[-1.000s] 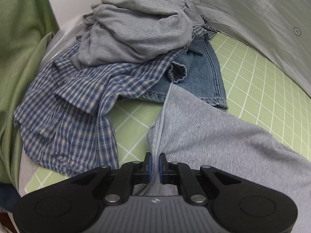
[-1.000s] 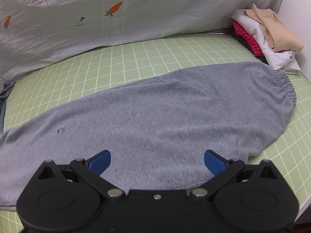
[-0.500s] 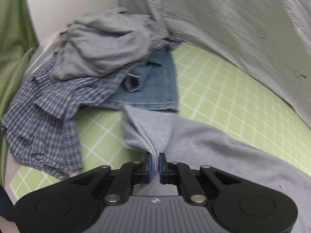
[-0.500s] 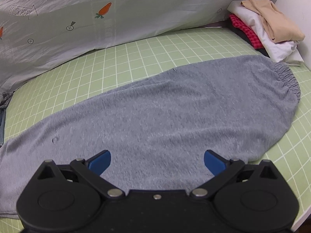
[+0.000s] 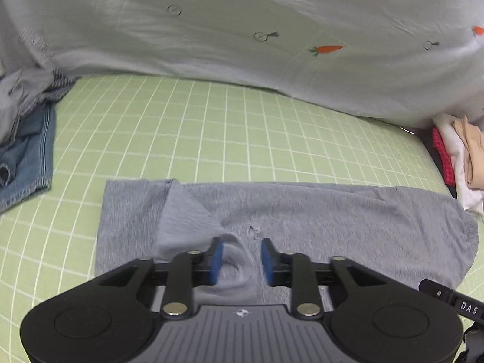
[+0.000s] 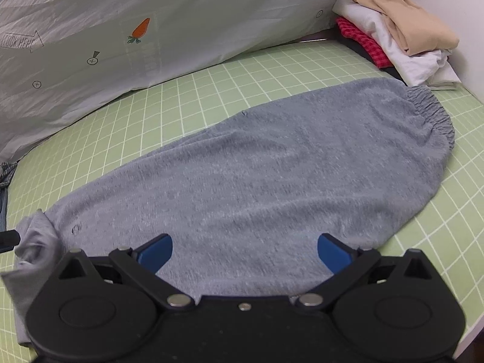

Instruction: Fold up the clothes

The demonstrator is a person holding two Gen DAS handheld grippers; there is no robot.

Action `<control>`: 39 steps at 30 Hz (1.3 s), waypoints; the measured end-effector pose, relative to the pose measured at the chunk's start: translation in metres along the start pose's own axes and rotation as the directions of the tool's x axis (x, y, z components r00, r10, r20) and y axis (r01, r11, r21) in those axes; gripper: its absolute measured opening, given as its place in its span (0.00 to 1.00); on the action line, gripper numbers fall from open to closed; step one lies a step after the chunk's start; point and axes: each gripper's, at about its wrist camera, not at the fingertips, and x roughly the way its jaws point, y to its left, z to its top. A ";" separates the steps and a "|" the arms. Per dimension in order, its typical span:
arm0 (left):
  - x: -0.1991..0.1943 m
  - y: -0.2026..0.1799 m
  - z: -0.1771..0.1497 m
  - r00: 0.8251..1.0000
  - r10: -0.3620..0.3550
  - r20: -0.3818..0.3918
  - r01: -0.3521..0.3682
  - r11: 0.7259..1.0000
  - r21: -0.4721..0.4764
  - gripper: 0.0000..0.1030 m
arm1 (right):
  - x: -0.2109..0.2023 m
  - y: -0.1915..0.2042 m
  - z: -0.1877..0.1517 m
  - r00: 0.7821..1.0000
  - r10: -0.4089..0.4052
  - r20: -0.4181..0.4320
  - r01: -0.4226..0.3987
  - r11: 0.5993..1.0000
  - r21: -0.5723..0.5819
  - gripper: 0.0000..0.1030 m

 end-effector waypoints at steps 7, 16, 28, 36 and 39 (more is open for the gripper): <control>0.003 0.043 -0.011 0.991 0.125 -0.054 -0.130 0.986 -0.106 0.41 | 0.011 0.002 -0.002 0.999 0.003 -0.032 -0.003 1.000 0.006 1.00; 0.027 0.070 -0.034 0.967 0.156 -0.202 -0.179 0.979 -0.101 0.41 | 0.023 0.018 -0.002 0.997 -0.032 -0.069 0.028 0.998 -0.063 1.00; 0.044 0.049 -0.041 0.971 0.054 -0.232 -0.076 0.993 -0.087 0.07 | 0.026 0.016 -0.016 0.992 -0.048 -0.120 0.036 0.994 -0.101 1.00; 0.017 0.013 -0.050 0.988 -0.032 -0.148 0.026 0.999 -0.041 0.03 | 0.008 0.004 -0.028 0.994 -0.028 -0.106 0.012 0.988 -0.153 1.00; 0.016 -0.011 -0.064 0.979 -0.069 -0.190 0.074 0.997 0.016 0.03 | 0.001 -0.006 -0.034 0.994 -0.020 -0.106 0.003 0.987 -0.162 1.00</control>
